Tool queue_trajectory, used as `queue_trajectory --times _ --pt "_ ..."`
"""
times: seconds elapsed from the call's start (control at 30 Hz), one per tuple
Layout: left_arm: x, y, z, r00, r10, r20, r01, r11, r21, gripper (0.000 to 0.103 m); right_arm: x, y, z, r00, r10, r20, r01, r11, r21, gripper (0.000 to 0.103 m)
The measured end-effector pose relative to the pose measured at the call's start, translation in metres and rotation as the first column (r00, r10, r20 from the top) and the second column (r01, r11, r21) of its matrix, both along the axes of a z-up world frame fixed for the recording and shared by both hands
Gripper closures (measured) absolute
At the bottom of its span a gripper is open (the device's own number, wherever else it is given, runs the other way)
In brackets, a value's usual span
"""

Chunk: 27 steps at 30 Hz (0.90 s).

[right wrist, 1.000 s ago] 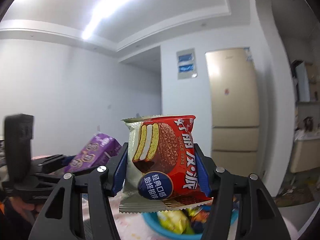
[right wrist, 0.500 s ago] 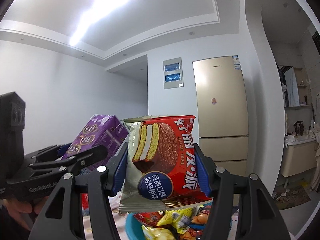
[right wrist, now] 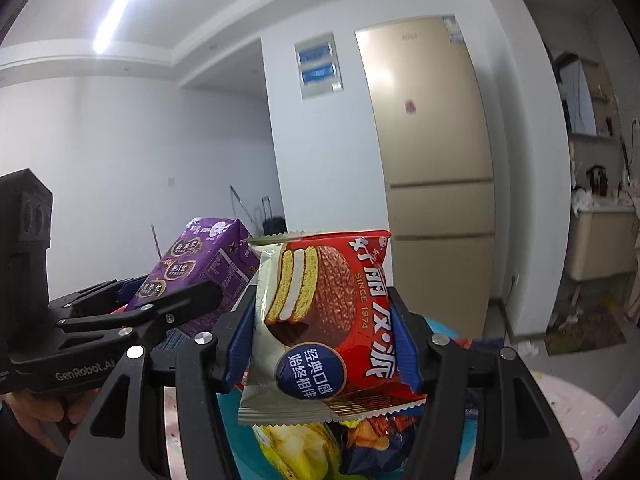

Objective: Organize snacks
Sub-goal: 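Lift the purple box and red cake packet and carry both over the basin, then open both grippers to drop the box and packet into the basin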

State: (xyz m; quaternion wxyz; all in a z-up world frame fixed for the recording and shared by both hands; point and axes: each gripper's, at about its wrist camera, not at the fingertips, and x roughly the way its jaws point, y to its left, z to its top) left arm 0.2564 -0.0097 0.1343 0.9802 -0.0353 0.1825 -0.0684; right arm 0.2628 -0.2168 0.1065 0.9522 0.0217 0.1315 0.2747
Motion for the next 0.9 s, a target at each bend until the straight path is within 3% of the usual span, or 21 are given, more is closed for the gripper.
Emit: queue_trajectory --times 0.1,0.4,0.5,0.67,0.7,0.73,0.77,0.8,0.83,0.9 --pt "0.021 0.007 -0.016 0.997 -0.009 -0.079 0.006 0.999 -0.043 0.034 0.014 -0.001 -0.015 0.997 0.013 -0.072 -0.013 1.000 0.003 0.045" --pt "0.068 0.013 -0.058 0.970 0.014 -0.241 -0.024 0.999 -0.040 0.035 0.061 0.008 -0.065 0.951 0.063 -0.304 -0.075 0.997 -0.026 0.045" --pt "0.071 0.021 -0.075 0.958 0.007 -0.288 -0.024 0.998 -0.054 0.035 0.070 0.009 -0.075 0.938 0.049 -0.342 -0.070 0.996 -0.048 0.045" --pt "0.078 0.025 -0.083 0.948 -0.005 -0.317 -0.021 0.997 -0.079 0.034 0.071 0.014 -0.074 0.941 0.042 -0.335 -0.072 0.994 -0.077 0.043" --pt "0.079 0.026 -0.083 0.947 -0.007 -0.321 -0.022 0.996 -0.086 0.032 0.070 0.015 -0.071 0.944 0.034 -0.329 -0.065 0.994 -0.082 0.036" --pt "0.080 0.027 -0.081 0.946 0.002 -0.325 -0.030 0.996 -0.083 0.025 0.069 0.016 -0.069 0.947 0.022 -0.321 -0.053 0.995 -0.089 0.022" --pt "0.079 0.029 -0.079 0.947 0.029 -0.321 -0.055 0.996 -0.073 0.011 0.066 0.016 -0.066 0.952 0.009 -0.305 -0.039 0.995 -0.091 0.016" --pt "0.077 0.031 -0.076 0.952 0.049 -0.303 -0.072 0.995 -0.067 0.006 0.066 0.013 -0.061 0.957 0.006 -0.290 -0.031 0.996 -0.083 0.010" --pt "0.074 0.032 -0.072 0.958 0.066 -0.279 -0.088 0.994 -0.065 0.000 0.063 0.010 -0.056 0.960 0.006 -0.278 -0.027 0.997 -0.072 0.007" --pt "0.069 0.035 -0.064 0.967 0.062 -0.246 -0.082 0.994 -0.072 0.000 0.059 0.005 -0.046 0.968 0.005 -0.251 -0.021 0.998 -0.060 0.005"
